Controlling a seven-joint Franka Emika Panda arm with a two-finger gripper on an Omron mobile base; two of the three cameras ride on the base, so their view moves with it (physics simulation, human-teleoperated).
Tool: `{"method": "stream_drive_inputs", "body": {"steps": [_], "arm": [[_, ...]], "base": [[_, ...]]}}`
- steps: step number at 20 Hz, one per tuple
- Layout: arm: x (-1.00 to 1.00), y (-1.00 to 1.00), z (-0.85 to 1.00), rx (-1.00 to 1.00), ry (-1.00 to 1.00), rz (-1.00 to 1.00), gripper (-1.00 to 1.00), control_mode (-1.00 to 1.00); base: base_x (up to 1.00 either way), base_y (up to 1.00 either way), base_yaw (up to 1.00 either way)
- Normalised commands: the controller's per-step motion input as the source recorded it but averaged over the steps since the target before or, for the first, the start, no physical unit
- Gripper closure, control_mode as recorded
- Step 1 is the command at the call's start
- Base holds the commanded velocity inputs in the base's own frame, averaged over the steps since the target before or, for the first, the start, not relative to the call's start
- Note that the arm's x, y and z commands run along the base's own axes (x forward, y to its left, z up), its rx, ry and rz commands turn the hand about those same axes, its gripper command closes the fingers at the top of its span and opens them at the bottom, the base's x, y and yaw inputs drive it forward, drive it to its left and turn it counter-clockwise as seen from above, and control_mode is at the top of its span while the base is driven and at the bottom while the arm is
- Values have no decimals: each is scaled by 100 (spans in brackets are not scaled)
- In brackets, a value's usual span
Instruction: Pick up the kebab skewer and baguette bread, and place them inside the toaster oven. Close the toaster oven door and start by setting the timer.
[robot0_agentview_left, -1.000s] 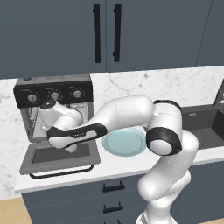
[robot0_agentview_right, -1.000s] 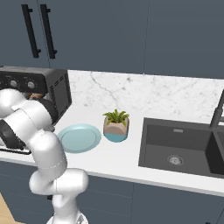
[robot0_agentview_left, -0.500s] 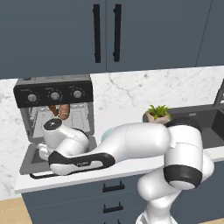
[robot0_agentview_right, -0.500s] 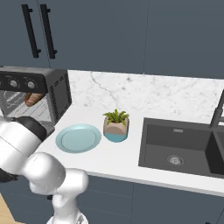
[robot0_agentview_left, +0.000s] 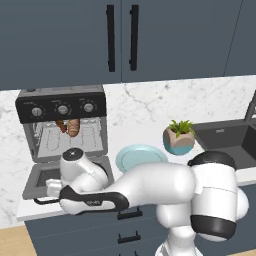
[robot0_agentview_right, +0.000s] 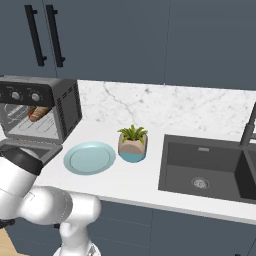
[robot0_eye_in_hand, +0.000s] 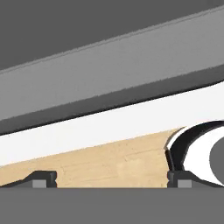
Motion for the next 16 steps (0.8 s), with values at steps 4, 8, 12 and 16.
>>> {"method": "stream_drive_inputs", "body": {"steps": [4,8,12,16], "arm": [[22,33,-23,0,-2,23,-100,-100],[0,29,-39,-1,0,16,-100,-100],[1,23,-29,-3,-4,8,-100,-100],[2,6,-21,-2,-9,4,-100,-100]], "base": [[0,0,0],[0,0,0],[0,0,0],[0,0,0]]}}
